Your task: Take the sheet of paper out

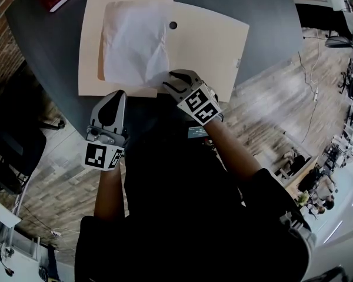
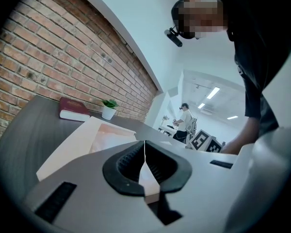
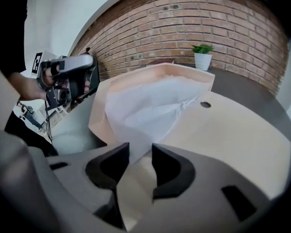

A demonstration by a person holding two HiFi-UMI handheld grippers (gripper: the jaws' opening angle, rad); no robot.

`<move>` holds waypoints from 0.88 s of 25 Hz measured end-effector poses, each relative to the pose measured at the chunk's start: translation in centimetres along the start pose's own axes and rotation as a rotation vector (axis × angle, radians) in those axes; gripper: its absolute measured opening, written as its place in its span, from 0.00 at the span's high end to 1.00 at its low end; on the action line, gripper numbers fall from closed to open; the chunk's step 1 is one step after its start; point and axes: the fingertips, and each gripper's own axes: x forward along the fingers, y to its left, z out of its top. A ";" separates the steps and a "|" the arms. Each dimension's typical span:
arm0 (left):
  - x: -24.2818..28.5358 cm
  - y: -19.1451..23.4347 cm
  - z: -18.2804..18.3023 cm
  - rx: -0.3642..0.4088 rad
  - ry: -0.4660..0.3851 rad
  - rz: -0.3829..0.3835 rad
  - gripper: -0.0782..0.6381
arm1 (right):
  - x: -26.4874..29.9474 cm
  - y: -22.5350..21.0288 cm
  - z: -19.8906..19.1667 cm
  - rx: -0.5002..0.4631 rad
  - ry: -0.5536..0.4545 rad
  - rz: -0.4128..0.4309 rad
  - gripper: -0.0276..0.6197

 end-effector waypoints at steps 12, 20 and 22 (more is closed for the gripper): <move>-0.9 0.0 -0.3 -0.014 -0.008 0.019 0.89 | -0.5 -0.8 -0.4 -0.013 -0.018 -0.001 0.95; -1.4 0.2 -0.8 -0.029 -0.004 0.029 0.89 | -0.8 0.2 1.5 -0.066 -0.123 0.007 0.74; -1.4 0.2 -0.7 -0.032 -0.005 0.027 0.89 | -0.5 0.2 1.4 -0.083 -0.103 0.006 0.72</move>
